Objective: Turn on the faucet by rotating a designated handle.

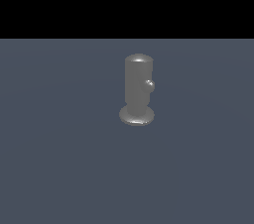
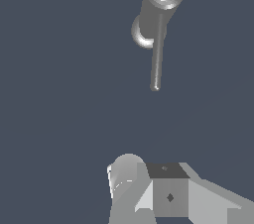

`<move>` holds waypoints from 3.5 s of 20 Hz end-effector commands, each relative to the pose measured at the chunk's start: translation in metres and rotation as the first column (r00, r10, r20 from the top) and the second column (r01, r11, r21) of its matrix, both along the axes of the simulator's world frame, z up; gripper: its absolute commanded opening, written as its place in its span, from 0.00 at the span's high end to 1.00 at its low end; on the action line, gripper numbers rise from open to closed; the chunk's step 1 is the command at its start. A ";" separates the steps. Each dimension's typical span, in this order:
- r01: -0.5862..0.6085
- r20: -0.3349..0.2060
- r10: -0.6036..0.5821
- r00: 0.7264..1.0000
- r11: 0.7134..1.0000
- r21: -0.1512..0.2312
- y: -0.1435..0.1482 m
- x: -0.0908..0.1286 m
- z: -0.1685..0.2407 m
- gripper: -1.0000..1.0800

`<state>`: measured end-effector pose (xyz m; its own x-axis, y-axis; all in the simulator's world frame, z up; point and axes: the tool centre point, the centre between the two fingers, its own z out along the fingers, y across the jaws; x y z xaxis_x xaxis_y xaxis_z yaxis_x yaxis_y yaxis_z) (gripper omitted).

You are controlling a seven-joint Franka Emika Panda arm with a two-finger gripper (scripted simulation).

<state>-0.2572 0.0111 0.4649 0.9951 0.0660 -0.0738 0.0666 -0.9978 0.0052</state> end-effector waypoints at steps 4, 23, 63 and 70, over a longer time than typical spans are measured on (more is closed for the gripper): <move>0.001 0.001 -0.001 1.000 1.000 0.000 0.000 0.000 -0.002 1.00; 0.036 0.030 -0.036 0.999 0.999 0.003 0.002 0.022 -0.102 1.00; 0.084 0.073 -0.084 0.994 0.996 0.010 -0.020 0.070 -0.245 1.00; 0.084 0.073 -0.085 0.994 0.996 0.010 -0.054 0.075 -0.245 1.00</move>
